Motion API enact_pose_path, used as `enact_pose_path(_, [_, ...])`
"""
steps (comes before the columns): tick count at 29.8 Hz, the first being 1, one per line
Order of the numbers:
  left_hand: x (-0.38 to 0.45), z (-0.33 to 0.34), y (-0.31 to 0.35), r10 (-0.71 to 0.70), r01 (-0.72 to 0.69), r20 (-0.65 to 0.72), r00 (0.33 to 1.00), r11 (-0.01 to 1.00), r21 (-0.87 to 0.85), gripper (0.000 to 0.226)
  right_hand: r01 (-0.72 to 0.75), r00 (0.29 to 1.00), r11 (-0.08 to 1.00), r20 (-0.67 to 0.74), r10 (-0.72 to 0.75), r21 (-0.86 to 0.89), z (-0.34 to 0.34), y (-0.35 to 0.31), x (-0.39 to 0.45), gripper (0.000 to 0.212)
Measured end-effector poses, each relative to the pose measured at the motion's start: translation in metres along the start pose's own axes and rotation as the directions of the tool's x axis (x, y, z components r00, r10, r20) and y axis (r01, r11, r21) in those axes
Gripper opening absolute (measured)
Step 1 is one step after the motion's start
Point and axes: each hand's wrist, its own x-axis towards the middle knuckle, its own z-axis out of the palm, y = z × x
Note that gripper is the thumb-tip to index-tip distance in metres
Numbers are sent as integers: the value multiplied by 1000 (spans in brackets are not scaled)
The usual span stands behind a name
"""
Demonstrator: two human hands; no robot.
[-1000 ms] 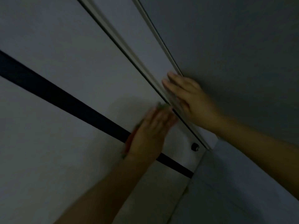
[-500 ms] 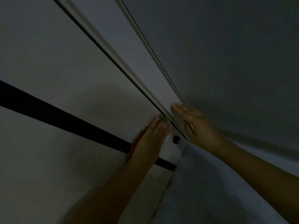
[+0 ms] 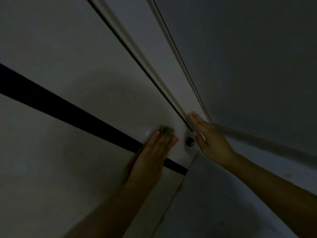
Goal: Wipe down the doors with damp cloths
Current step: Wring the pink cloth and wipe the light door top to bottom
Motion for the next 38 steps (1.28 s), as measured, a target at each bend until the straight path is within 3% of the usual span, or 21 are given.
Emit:
enact_pose_path(3, [-6, 1, -4, -93, 94, 19, 996, 992, -82, 69, 4, 1000, 1000, 10, -4, 0, 3, 1, 0, 61])
enact_pose_path(7, [20, -6, 16, 77, -77, 81, 994, 997, 1, 80, -18, 1000, 1000, 24, 19, -20, 8, -1, -1, 60])
enact_pose_path(9, [26, -6, 20, 96, -97, 77, 992, 995, 2, 77, -28, 1000, 998, 10, 29, -53, 11, -3, -1, 61])
enact_pose_path(15, [-41, -6, -5, -132, 130, -61, 989, 991, -38, 67, -58, 998, 994, -24, 56, -92, 19, -12, -2, 68])
enact_pose_path(17, [-79, -12, -29, -255, 241, -136, 957, 964, -113, 62, -91, 995, 989, -44, 87, -120, 22, -14, -1, 70])
enact_pose_path(20, [-123, -20, -72, -451, 400, -248, 857, 887, -229, 61, -114, 989, 981, -115, 97, -158, 29, -21, -6, 68])
enact_pose_path(22, [-136, -20, -94, -571, 520, -300, 764, 821, -237, 57, -61, 991, 980, -125, 37, -191, 39, -30, -13, 63])
enact_pose_path(24, [-133, -19, -98, -624, 580, -311, 717, 781, -231, 55, 14, 995, 979, -91, -33, -202, 52, -38, -21, 57])
enact_pose_path(26, [-117, -21, -88, -600, 573, -269, 753, 799, -179, 55, 19, 998, 985, -60, -30, -169, 61, -45, -23, 58])
enact_pose_path(29, [-95, -24, -54, -311, 304, -105, 945, 950, -74, 58, -34, 997, 986, -68, 23, -161, 69, -52, -24, 55])
enact_pose_path(31, [-93, -24, -43, -173, 180, 69, 983, 977, -111, 59, -59, 995, 988, -89, 46, -144, 70, -59, -26, 53])
enact_pose_path(32, [-99, -25, -48, -178, 187, 79, 981, 974, -128, 59, -43, 995, 988, -92, 30, -146, 69, -66, -27, 54])
enact_pose_path(35, [-133, -29, -93, -398, 371, -109, 911, 906, -205, 67, 82, 993, 981, -67, -96, -176, 69, -93, -26, 57])
enact_pose_path(38, [-166, -25, -136, -616, 575, -312, 723, 788, -221, 55, 95, 992, 981, -64, -107, -172, 72, -110, -24, 60])
